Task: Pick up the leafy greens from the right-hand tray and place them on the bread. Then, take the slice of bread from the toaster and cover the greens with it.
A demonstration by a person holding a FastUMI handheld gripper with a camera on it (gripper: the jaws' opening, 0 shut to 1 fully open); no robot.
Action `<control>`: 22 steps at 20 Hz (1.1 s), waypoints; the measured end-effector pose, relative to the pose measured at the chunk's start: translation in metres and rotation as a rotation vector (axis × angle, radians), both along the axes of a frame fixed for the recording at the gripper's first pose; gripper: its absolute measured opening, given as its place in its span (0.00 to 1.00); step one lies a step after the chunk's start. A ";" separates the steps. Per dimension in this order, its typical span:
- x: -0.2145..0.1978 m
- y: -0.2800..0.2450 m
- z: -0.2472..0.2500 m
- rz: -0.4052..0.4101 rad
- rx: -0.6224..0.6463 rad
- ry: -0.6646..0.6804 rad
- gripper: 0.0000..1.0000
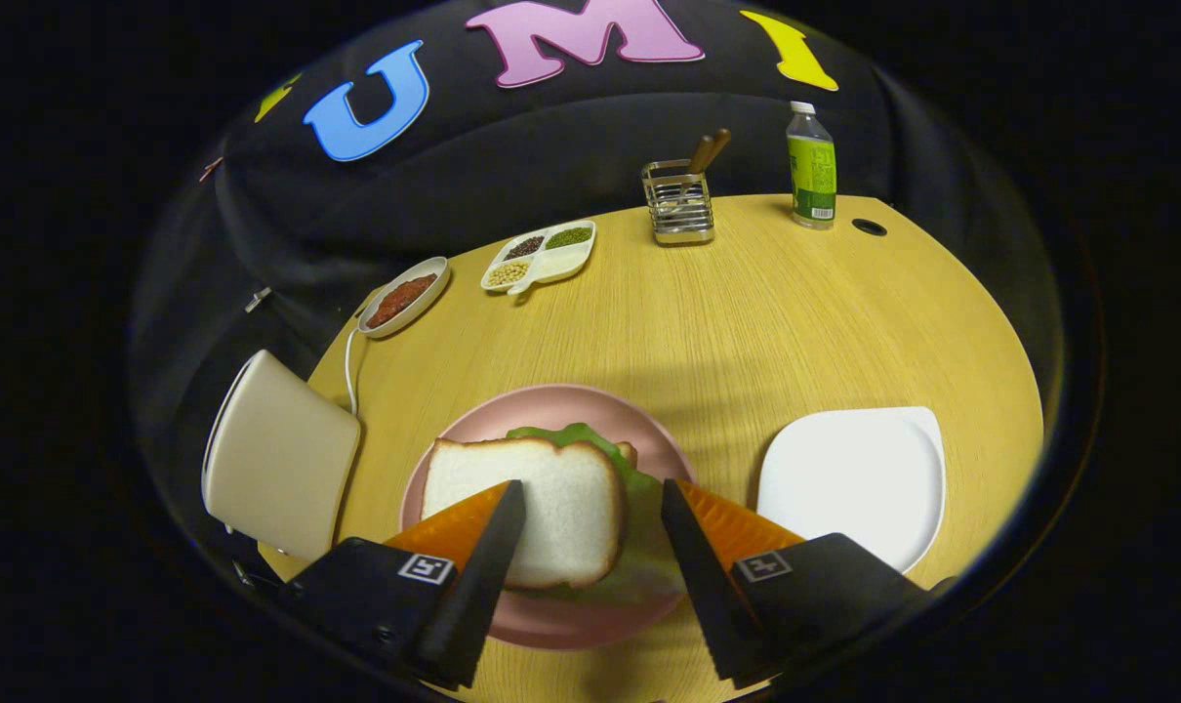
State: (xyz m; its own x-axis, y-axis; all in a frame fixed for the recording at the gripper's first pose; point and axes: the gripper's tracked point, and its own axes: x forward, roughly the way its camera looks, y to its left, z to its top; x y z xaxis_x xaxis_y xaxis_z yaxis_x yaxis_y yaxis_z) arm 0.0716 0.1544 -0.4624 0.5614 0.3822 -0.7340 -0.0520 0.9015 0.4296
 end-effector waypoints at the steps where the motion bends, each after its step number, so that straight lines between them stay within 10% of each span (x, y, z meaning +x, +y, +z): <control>1: 0.001 -0.002 0.001 -0.009 -0.011 -0.012 1.00; 10: -0.005 -0.016 0.053 -0.090 0.026 -0.065 0.99; 22: -0.029 -0.039 0.247 -0.080 0.015 -0.461 0.99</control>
